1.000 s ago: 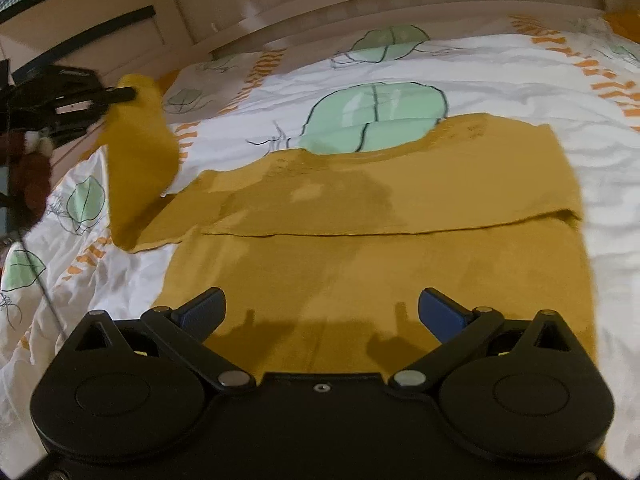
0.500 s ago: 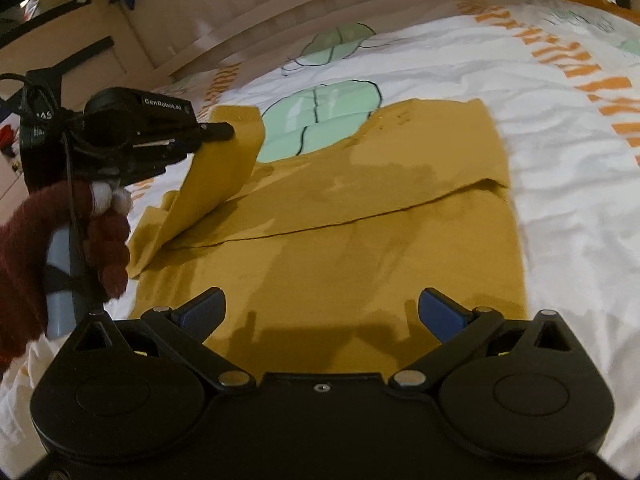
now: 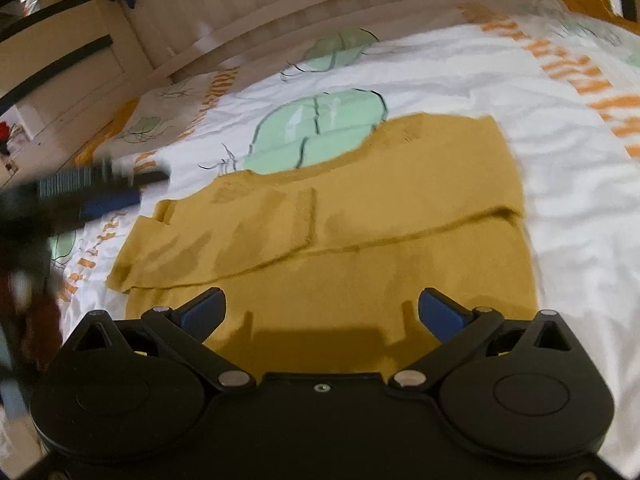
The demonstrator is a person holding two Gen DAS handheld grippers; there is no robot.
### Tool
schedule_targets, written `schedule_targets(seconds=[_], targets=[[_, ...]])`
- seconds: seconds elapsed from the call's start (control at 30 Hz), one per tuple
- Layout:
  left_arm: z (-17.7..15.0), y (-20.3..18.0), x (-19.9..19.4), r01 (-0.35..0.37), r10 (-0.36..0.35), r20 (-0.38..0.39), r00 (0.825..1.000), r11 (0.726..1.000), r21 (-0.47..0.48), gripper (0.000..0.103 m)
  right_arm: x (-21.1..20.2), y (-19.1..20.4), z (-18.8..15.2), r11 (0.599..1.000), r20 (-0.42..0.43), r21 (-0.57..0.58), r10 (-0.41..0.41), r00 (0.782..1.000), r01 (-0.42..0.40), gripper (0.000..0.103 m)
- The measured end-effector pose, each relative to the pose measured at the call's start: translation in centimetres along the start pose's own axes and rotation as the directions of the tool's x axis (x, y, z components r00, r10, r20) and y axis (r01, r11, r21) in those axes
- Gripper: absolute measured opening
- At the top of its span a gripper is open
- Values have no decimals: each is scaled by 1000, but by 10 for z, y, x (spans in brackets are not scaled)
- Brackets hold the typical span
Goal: Fold small clothes
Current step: 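Lift the second sleeve and fold it across the body, open left gripper, then grasp the side edge of the sweater body with the right gripper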
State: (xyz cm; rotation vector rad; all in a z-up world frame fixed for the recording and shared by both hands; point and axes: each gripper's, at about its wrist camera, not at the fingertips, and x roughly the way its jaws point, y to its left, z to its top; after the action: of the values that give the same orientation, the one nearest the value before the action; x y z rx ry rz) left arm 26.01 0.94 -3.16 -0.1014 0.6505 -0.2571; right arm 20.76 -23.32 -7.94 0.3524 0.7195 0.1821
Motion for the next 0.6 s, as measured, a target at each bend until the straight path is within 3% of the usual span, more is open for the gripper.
schedule_targets(seconds=[0.27,0.33,0.47,0.6], targets=[[-40,34,1,-93,88,-59,994,993,-73,60,34,15,28,999,4,-22,43,999,-43,101],[-46,40,3,-105,100,-72,992,992,-74,60,42,18,34,999,4,-27,46,999,-46,95],[-57,49,12,-124,115,-120,986,990,-66,60,57,24,42,997,1,-67,38,999,-38,93],[-65,50,13,-123,119,-118,986,992,-27,60,74,27,46,995,-34,-91,34,999,-37,82]])
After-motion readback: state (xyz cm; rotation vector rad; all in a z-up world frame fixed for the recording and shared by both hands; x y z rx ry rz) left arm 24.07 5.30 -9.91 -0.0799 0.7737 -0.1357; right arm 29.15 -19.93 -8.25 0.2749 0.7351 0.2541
